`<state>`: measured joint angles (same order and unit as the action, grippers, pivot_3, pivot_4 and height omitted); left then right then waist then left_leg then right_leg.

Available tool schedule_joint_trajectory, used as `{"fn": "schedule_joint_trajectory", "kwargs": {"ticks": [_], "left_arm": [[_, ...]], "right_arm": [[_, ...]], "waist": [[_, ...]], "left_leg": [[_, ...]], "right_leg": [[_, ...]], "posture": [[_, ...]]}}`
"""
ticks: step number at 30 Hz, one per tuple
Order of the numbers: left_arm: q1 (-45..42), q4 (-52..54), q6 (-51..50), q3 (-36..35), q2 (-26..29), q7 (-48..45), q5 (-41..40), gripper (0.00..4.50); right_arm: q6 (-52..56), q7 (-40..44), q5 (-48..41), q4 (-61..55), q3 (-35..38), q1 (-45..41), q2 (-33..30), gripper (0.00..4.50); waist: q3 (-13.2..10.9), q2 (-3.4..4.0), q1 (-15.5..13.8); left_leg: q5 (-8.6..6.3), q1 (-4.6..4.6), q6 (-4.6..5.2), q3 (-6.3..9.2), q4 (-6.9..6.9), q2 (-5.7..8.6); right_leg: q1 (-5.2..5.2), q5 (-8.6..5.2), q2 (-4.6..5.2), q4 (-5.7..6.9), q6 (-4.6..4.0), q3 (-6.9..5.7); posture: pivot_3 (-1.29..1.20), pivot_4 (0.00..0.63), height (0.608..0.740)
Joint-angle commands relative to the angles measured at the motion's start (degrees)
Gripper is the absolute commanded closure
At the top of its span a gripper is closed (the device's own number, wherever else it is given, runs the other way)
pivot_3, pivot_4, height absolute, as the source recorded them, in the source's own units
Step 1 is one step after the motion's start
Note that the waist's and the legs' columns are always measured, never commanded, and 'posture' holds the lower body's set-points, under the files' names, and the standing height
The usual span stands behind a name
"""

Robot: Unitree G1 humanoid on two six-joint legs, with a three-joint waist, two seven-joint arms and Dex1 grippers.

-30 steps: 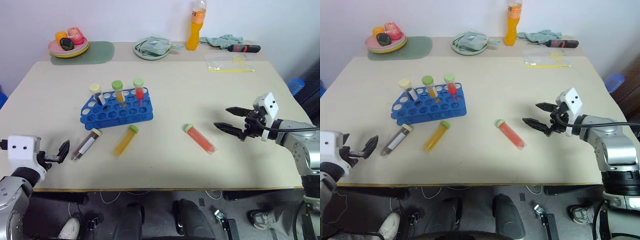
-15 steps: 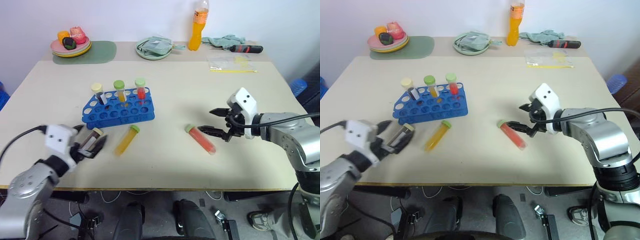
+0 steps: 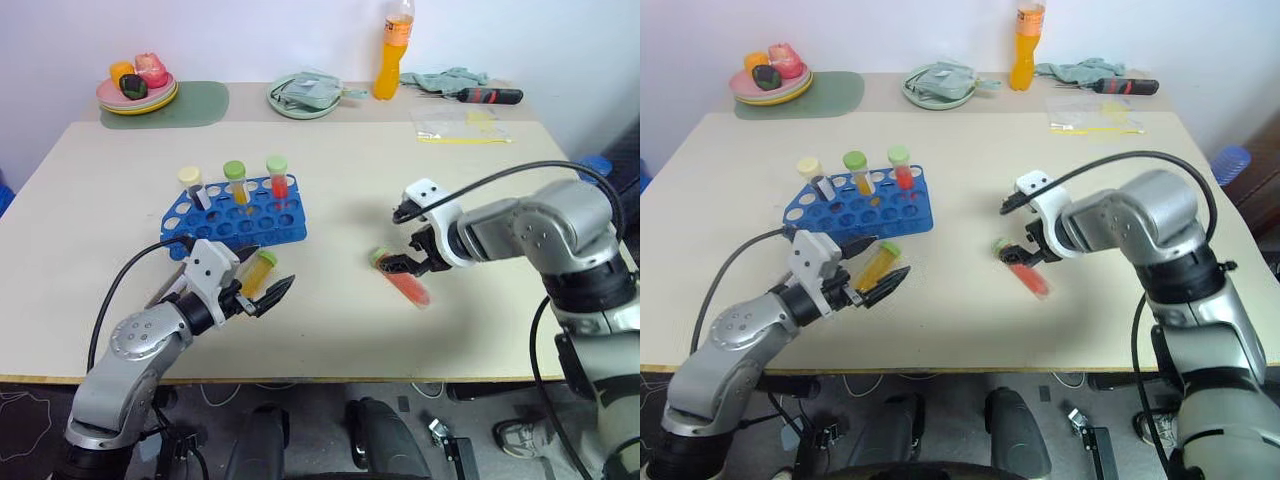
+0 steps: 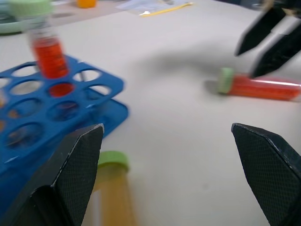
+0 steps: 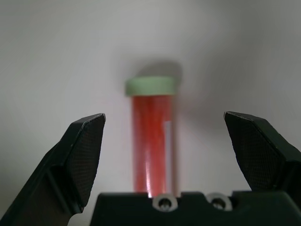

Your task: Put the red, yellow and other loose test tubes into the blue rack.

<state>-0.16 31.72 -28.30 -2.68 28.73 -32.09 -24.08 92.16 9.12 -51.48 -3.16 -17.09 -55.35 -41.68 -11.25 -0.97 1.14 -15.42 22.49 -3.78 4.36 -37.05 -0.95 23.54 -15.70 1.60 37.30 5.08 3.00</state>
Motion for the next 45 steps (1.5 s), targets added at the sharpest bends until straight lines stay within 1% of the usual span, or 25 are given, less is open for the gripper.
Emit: {"fn": "schedule_joint_trajectory", "kwargs": {"ticks": [1,3,7,10,15,16,19,21,22,23,25,26,27,28,30,31,34,38,41,45], "left_arm": [[0.86,3.14,1.29,1.45,-0.55,0.8,0.95,0.02],[1.97,4.22,1.35,2.13,-0.89,1.41,1.26,0.02],[4.31,5.77,1.44,2.39,-1.07,2.08,1.49,0.02],[5.04,6.03,1.63,2.46,-0.88,2.31,1.66,0.0],[4.76,5.69,1.52,2.04,-0.79,2.31,1.5,0.0],[4.56,5.43,1.52,1.93,-0.75,2.19,1.46,0.0],[3.97,4.75,1.56,1.8,-0.49,1.76,1.46,0.0],[3.68,4.3,1.61,1.52,-0.29,1.48,1.39,0.0],[3.66,4.14,1.65,1.3,-0.22,1.39,1.38,0.0],[3.82,3.89,1.76,0.74,-0.09,1.41,1.42,0.0],[4.91,2.96,2.15,-2.26,-0.1,2.06,1.15,0.0],[5.24,2.65,2.27,-3.31,-0.15,2.27,1.0,0.0],[5.66,1.88,2.45,-5.39,-0.86,3.18,0.42,0.0],[5.86,1.33,2.56,-6.76,-1.37,3.75,0.0,0.0],[6.13,-0.54,3.46,-10.17,-3.07,5.65,-0.6,0.0],[6.05,-1.1,3.77,-10.99,-3.45,6.07,-0.62,0.0],[5.23,-2.41,4.3,-12.64,-4.59,8.12,-0.15,0.0],[4.78,-2.0,3.74,-13.46,-5.04,9.32,-0.87,0.0],[4.78,-0.55,2.84,-13.39,-5.1,10.21,-1.1,0.0],[4.62,1.8,0.95,-13.47,-4.98,11.36,-2.14,0.0]], "right_arm": [[0.33,-8.45,-8.26,5.58,-2.66,-3.22,0.44,0.0],[0.33,-12.82,-13.63,8.53,-4.27,-3.54,0.37,0.0],[0.33,-20.44,-22.44,10.49,-6.13,-3.54,0.06,0.0],[0.33,-25.86,-26.26,11.6,-5.96,-2.74,0.46,0.89],[0.33,-32.92,-30.64,10.35,-4.59,-1.69,1.34,3.42],[0.33,-34.16,-31.48,10.24,-4.06,-1.55,1.45,3.74],[0.33,-36.46,-32.11,8.32,-1.43,-0.82,1.92,3.74],[0.33,-36.23,-31.4,4.75,1.5,-0.16,2.62,3.74],[0.33,-35.69,-30.98,3.06,2.95,0.22,3.12,3.74],[-1.24,-33.3,-30.27,-0.29,4.36,0.73,3.49,3.74],[-13.4,-21.95,-23.4,-11.34,6.49,2.96,4.04,3.74],[-17.83,-17.63,-20.1,-14.79,6.64,3.81,4.05,3.74],[-27.46,-10.31,-13.77,-18.09,5.88,6.23,4.62,3.74],[-34.07,-5.11,-9.02,-19.72,5.18,8.09,5.1,3.74],[-49.3,1.49,-0.35,-17.09,4.17,12.1,12.31,3.74],[-53.23,3.05,2.19,-15.15,4.03,13.01,15.22,3.74],[-69.75,4.53,15.98,-2.78,-0.02,12.92,26.81,3.74],[-83.85,5.77,27.13,10.87,-1.64,12.25,37.29,3.74],[-90.09,6.15,32.36,18.98,-0.75,11.51,41.5,3.74],[-93.76,7.88,35.69,24.12,0.77,11.55,43.8,3.74]], "waist": [[0.0,0.0,-0.04],[0.0,0.0,-0.06],[-0.01,0.02,-0.09],[-0.01,0.02,-0.08],[-0.01,0.02,-0.09],[-0.01,0.02,-0.08],[-0.01,0.02,-0.08],[-0.01,0.02,-0.05],[-0.02,0.04,-0.02],[-0.02,0.04,0.0],[-0.02,0.04,-0.03],[-0.04,0.07,0.03],[-0.04,0.09,0.04],[-0.03,0.07,0.01],[0.01,0.01,0.1],[0.01,0.02,0.14],[-0.01,0.04,0.24],[0.0,0.03,0.01],[0.0,0.02,-0.03],[0.0,0.02,-0.08]], "left_leg": [[0.0,0.0,0.0,0.01,0.0,0.0],[-0.01,0.01,0.01,0.0,-0.01,0.0],[-0.02,0.05,0.04,0.0,-0.02,0.0],[-0.02,0.04,0.04,0.0,-0.02,0.0],[-0.02,0.05,0.05,0.0,-0.02,0.0],[-0.02,0.04,0.05,0.0,-0.02,0.0],[-0.02,0.04,0.05,0.0,-0.02,0.0],[-0.03,0.05,0.05,0.0,-0.01,0.0],[-0.03,0.05,0.06,0.0,-0.01,0.0],[-0.03,0.06,0.06,0.0,-0.01,0.0],[-0.04,0.06,0.07,0.01,0.0,-0.01],[-0.05,0.06,0.1,0.03,0.01,-0.04],[-0.07,0.05,0.14,0.02,0.02,-0.04],[-0.08,0.05,0.14,0.02,0.05,-0.04],[-0.08,0.04,0.15,0.03,0.03,-0.08],[-0.09,-0.05,0.15,0.0,0.03,-0.1],[-0.08,-0.09,0.15,-0.03,-0.02,-0.1],[-0.06,-0.05,0.11,-0.03,-0.03,-0.08],[-0.05,-0.04,0.08,-0.02,0.01,-0.06],[-0.05,-0.03,0.06,-0.01,0.02,-0.03]], "right_leg": [[0.0,0.0,0.0,0.0,0.0,0.0],[-0.01,0.0,0.01,-0.01,0.0,0.01],[0.03,0.0,0.01,0.0,0.01,0.01],[0.02,0.0,0.0,0.0,0.0,0.01],[0.02,0.0,-0.01,0.0,0.0,0.01],[0.02,0.0,-0.01,0.0,0.0,0.0],[0.02,0.0,-0.02,0.0,0.0,0.0],[0.03,0.0,-0.03,-0.01,0.0,0.0],[0.04,0.0,-0.03,-0.01,0.0,0.01],[0.04,0.0,-0.03,-0.01,0.01,0.01],[0.05,0.0,-0.05,-0.01,0.01,0.0],[0.06,-0.01,-0.07,-0.02,0.01,-0.01],[0.07,-0.01,-0.08,-0.03,0.02,-0.01],[0.08,-0.01,-0.08,-0.03,0.02,-0.01],[0.04,-0.02,-0.1,-0.06,0.04,-0.04],[-0.04,-0.02,-0.11,-0.08,0.04,-0.04],[-0.07,-0.01,-0.1,-0.04,0.03,-0.02],[-0.01,0.01,-0.06,0.04,0.03,-0.01],[0.0,0.01,-0.02,0.05,0.03,-0.01],[0.01,0.01,0.02,0.05,0.03,-0.02]], "posture": [[0.0,0.15,0.74],[0.0,0.15,0.74],[0.0,0.15,0.74],[0.0,0.15,0.74],[0.0,0.15,0.74],[0.0,0.15,0.74],[0.0,0.15,0.74],[0.0,0.15,0.74],[0.0,0.15,0.74],[0.0,0.15,0.74],[0.0,0.15,0.74],[0.0,0.15,0.74],[0.0,0.15,0.74],[0.0,0.15,0.74],[0.0,0.15,0.74],[0.0,0.15,0.74],[0.0,0.15,0.74],[0.0,0.15,0.74],[0.0,0.15,0.74],[0.0,0.15,0.74]]}}
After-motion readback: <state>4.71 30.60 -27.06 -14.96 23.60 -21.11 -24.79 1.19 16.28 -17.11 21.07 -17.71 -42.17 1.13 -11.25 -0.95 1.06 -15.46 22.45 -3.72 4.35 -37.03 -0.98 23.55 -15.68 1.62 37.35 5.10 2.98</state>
